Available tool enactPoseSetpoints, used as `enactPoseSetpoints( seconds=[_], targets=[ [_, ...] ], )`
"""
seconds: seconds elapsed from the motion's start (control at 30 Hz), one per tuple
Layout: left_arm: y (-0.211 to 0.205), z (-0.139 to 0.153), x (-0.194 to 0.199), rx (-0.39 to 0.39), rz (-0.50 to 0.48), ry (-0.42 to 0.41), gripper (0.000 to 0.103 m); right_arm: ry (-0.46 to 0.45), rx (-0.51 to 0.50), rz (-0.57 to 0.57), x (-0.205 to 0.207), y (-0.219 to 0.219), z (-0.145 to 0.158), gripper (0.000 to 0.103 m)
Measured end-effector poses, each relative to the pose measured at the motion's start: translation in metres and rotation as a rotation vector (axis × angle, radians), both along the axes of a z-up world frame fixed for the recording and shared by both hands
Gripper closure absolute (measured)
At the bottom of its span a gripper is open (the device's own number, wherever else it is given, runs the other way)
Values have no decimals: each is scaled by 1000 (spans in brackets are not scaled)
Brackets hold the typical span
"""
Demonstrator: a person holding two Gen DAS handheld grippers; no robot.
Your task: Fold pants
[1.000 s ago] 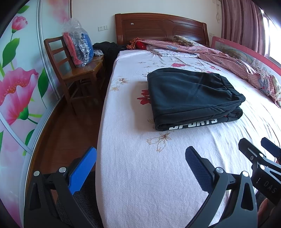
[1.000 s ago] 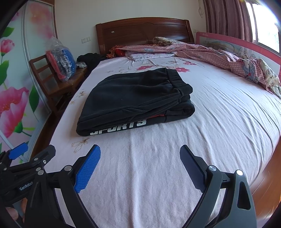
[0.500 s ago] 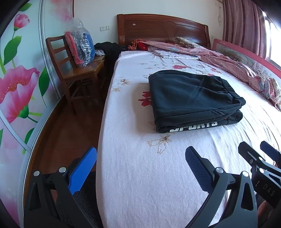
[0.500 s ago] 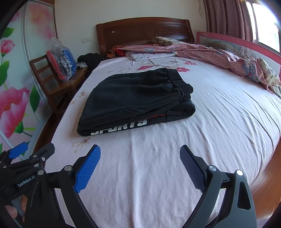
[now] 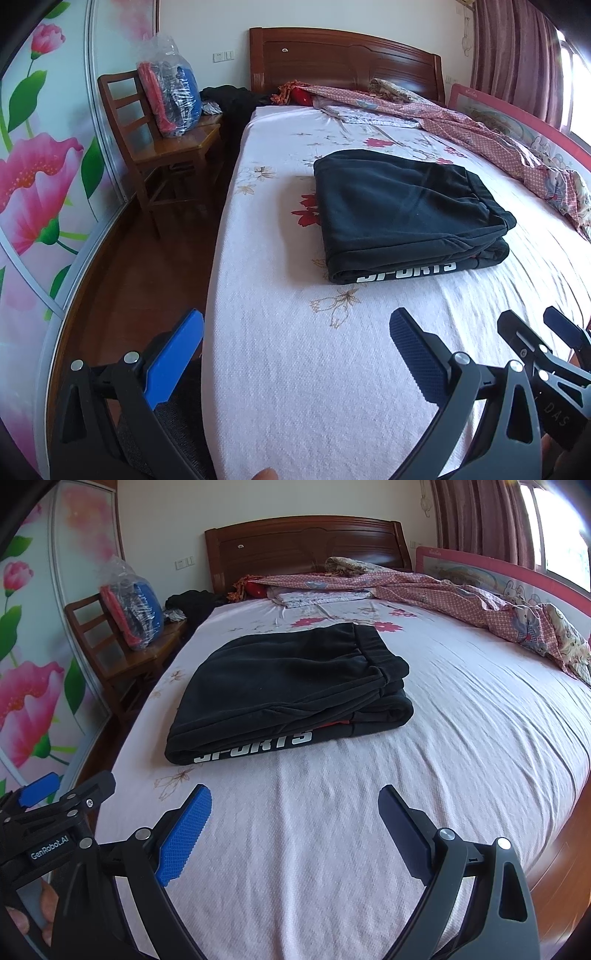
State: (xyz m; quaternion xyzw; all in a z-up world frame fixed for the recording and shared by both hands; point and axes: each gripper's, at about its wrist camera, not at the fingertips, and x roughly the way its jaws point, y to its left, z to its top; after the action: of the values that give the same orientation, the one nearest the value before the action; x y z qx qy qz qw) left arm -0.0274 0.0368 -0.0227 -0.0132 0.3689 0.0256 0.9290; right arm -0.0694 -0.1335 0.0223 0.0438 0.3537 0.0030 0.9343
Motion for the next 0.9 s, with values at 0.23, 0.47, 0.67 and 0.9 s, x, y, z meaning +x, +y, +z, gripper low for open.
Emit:
enactPoseSetpoints(
  seconds=[0.23, 0.47, 0.67, 0.9],
  targets=[
    [0, -1, 2, -42, -5, 20, 2, 3, -1, 5, -1, 0, -1, 12],
    [-3, 0, 1, -12, 2, 13, 2, 5, 1, 8, 0, 1, 0, 12],
    [-1, 0, 1, -19, -1, 17, 2, -5, 6, 6, -1, -1, 1, 12],
    [-3, 3, 0, -27, -21, 12, 2, -8, 9, 10, 2, -1, 3, 12]
  ],
)
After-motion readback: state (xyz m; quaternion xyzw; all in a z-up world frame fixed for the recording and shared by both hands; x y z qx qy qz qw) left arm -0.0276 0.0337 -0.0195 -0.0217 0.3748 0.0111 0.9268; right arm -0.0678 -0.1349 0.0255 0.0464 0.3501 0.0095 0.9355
